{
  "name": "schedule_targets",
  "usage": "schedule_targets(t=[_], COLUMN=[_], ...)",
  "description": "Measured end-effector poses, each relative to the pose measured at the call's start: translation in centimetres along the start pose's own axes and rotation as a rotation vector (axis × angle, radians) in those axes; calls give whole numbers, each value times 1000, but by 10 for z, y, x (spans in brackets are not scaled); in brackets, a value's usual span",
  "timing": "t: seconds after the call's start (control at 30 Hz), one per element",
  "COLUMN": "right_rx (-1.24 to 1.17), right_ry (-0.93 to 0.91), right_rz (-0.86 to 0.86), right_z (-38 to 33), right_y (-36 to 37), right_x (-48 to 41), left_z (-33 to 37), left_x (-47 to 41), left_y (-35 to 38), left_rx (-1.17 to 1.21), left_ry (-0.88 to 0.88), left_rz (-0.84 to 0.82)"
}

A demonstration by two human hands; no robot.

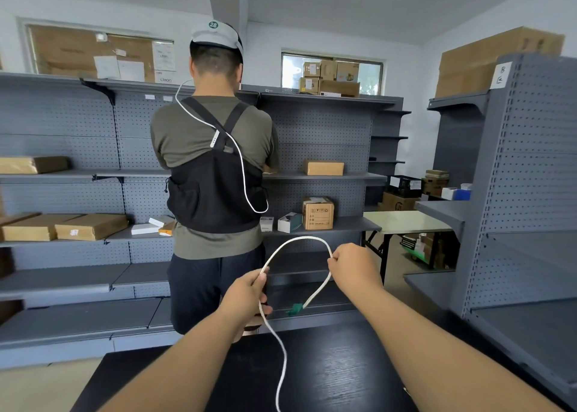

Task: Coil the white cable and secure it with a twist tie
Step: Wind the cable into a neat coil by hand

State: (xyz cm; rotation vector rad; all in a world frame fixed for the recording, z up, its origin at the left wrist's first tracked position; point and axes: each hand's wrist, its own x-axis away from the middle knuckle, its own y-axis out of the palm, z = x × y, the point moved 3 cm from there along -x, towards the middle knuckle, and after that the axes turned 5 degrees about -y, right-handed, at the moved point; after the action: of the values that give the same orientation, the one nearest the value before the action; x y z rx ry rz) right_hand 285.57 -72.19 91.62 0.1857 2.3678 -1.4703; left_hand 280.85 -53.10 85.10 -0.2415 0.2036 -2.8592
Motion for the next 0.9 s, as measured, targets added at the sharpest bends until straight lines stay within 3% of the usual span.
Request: schedule_targets(t=[0.17,0.43,0.63,0.9], right_rx=[-12,-16,-87,-162], right_ry=[22,63,109,131], right_rz=[-10,-31,-73,-68], right_z=[6,13,18,19], right_y=[6,12,16,19], right_x=[-2,-4,-5,-1], left_z=[0,-3,-7,-5], left_x=[3,2,5,7], left_y=[14,20,18,23], left_rx=[268,278,50,142], left_ry=[-104,-35,-6,-53], left_rz=[-57,15,50,3])
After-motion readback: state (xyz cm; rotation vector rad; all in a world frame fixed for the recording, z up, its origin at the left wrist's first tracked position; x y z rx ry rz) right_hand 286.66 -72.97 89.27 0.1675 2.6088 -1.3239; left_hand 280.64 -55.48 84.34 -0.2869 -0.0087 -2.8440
